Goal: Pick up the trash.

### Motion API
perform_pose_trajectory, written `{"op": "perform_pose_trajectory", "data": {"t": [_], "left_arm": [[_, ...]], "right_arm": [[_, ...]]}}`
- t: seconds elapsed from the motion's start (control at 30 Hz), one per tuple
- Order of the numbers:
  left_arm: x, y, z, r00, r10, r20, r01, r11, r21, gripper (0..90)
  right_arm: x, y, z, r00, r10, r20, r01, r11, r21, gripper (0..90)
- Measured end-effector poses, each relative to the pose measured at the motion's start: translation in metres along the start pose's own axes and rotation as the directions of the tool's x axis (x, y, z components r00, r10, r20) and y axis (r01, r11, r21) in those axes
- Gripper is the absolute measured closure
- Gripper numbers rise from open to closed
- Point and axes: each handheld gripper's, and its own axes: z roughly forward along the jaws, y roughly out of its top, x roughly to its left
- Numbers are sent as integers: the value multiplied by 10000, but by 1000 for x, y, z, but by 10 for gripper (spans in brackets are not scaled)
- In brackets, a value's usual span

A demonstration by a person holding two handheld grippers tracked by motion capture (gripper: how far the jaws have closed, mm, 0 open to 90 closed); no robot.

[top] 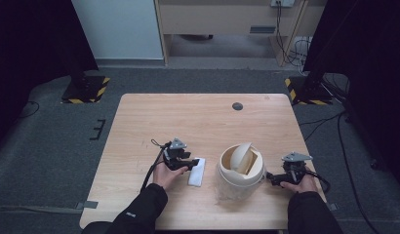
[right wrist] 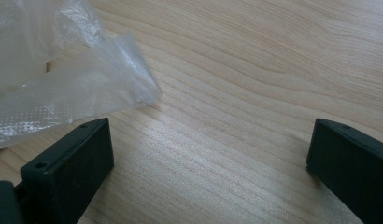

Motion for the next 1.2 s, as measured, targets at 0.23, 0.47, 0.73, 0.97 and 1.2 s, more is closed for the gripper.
{"op": "perform_pose_trajectory", "data": {"t": [0.23, 0.47, 0.73, 0.97, 1.2], "left_arm": [[6, -1, 8, 9994, -357, -24, 358, 9992, 173, 561], [7, 0, 17, 9981, -618, 18, 618, 9979, 191, 630], [3, 0, 20, 9983, -521, -248, 528, 9982, 274, 753], [-1, -1, 21, 9969, -544, -564, 560, 9981, 266, 811], [-6, 0, 15, 9968, -645, -483, 647, 9979, 37, 867]], "right_arm": [[0, 0, 0, 10000, 6, -5, -6, 10000, 3, 7], [0, 0, 0, 10000, 3, -37, -3, 10000, 3, 8], [1, 0, 0, 10000, -22, -54, 22, 10000, 7, 8], [1, 0, 0, 10000, -11, -84, 11, 10000, 8, 8], [1, 1, 0, 10000, -22, -86, 22, 10000, 7, 8]]}}
